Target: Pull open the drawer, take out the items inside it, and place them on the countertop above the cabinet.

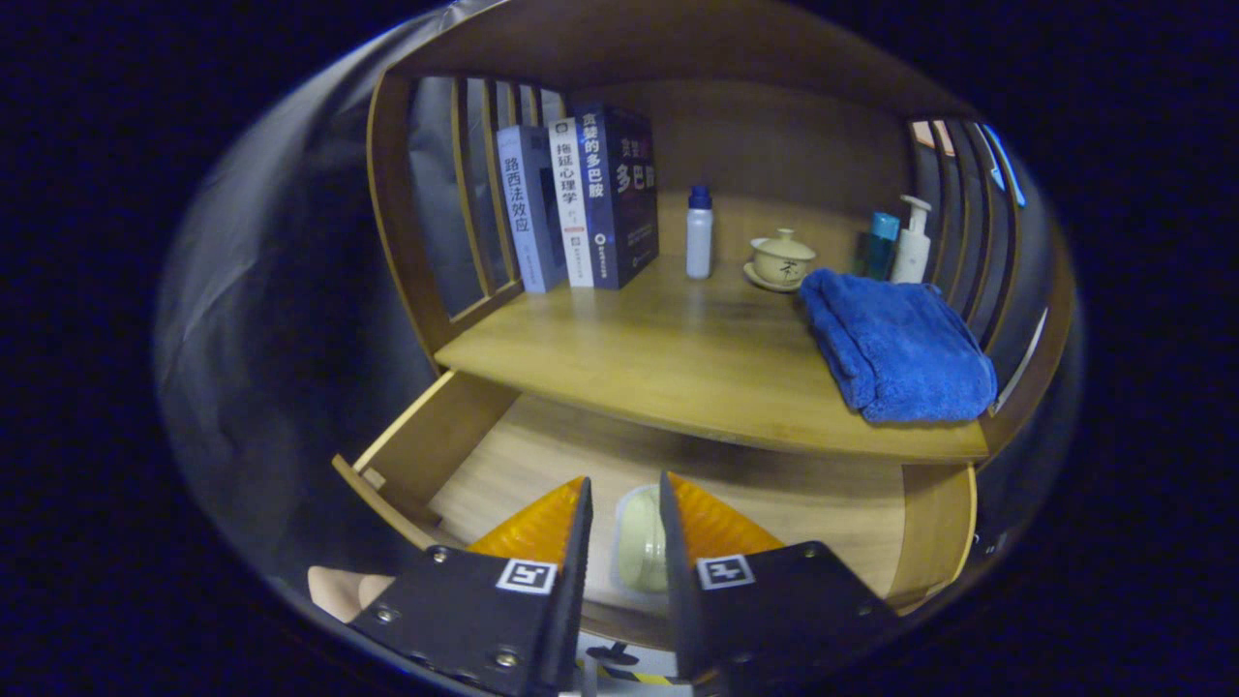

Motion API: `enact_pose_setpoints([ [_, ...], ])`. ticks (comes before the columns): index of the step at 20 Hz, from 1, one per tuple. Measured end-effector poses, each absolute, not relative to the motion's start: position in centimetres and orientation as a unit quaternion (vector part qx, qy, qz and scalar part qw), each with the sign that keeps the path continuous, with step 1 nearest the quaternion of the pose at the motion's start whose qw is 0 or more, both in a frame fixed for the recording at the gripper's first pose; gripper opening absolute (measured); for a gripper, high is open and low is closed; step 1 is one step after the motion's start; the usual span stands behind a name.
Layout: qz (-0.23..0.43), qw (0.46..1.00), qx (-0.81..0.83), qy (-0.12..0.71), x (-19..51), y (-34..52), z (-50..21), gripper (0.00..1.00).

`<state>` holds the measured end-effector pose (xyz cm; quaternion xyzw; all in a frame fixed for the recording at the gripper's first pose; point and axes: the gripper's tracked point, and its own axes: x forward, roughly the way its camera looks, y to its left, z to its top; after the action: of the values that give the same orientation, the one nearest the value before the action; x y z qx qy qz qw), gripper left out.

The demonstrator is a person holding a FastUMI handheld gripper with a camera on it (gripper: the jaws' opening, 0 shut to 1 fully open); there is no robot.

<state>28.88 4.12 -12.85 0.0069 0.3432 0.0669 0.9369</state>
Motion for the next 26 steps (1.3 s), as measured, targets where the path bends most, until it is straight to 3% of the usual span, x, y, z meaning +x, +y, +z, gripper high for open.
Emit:
enact_pose_setpoints([
  [1,0.066,0.934,0.003,0.351,28.8,3.9,-13.5,0.42],
  [2,0.068,0.929,0.002,0.363,28.6,3.8,-14.1,0.42],
  [5,0.064,0.916,0.000,0.396,28.5,3.6,-16.7,0.60],
  [12,0.045,0.899,-0.023,0.435,29.5,2.3,-20.2,0.60],
  [16,0.045,0.895,-0.018,0.443,30.0,2.3,-21.5,0.18],
  [26,0.099,0.913,0.026,0.396,28.7,5.6,-15.2,0.18],
])
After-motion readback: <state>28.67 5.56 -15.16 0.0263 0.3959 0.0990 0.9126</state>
